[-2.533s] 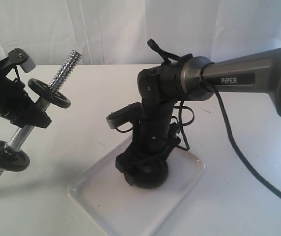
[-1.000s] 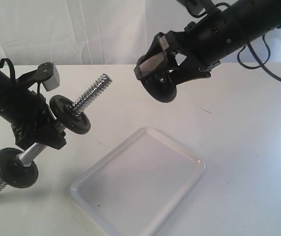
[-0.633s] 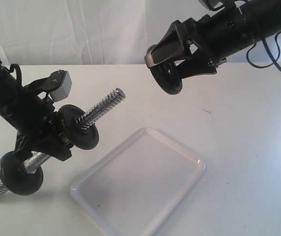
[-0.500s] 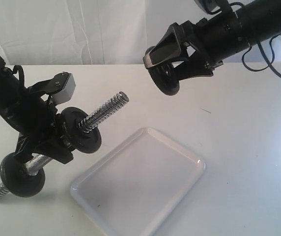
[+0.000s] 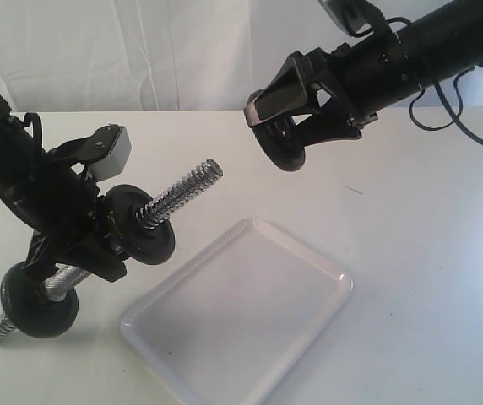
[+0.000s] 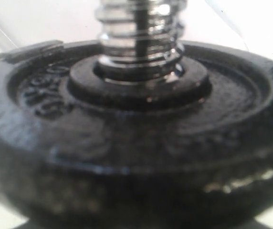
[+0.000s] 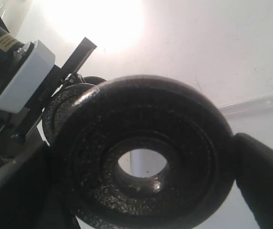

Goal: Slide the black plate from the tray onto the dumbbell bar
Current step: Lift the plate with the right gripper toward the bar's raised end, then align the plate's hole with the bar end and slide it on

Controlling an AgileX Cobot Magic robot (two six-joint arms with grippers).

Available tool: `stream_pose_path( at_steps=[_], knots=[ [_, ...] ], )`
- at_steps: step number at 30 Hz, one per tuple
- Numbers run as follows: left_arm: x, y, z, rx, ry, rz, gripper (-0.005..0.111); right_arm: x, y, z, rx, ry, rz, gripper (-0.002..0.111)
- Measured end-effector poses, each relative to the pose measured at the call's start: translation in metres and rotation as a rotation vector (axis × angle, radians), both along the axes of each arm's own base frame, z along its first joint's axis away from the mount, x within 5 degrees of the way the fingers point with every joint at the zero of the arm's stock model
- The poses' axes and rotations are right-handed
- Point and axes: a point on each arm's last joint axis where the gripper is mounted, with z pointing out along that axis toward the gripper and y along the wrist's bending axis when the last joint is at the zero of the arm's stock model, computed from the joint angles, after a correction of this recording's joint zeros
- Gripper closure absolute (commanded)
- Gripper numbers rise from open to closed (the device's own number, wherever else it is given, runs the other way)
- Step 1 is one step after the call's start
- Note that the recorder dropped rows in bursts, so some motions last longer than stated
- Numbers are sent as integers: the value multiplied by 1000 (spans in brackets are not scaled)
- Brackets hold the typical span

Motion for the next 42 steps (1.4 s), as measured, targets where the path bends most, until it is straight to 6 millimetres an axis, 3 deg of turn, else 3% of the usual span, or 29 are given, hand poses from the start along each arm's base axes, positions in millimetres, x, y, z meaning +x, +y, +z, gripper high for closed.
stream_pose_path(
  at_steps=[7,14,24,42],
  knots=[
    [0,0,0,0,-1,-2,107,-14,13,-14,-11,59,45,108],
    [-1,0,0,-3,-6,-25,107,-31,13,20,60,-16,33,108],
    [-1,0,0,-5,-8,-40,107,-42,34,18,37,-17,111,108],
    [-2,0,0,-6,-9,-45,107,-43,32,13,-20,-51,139,108]
  ],
)
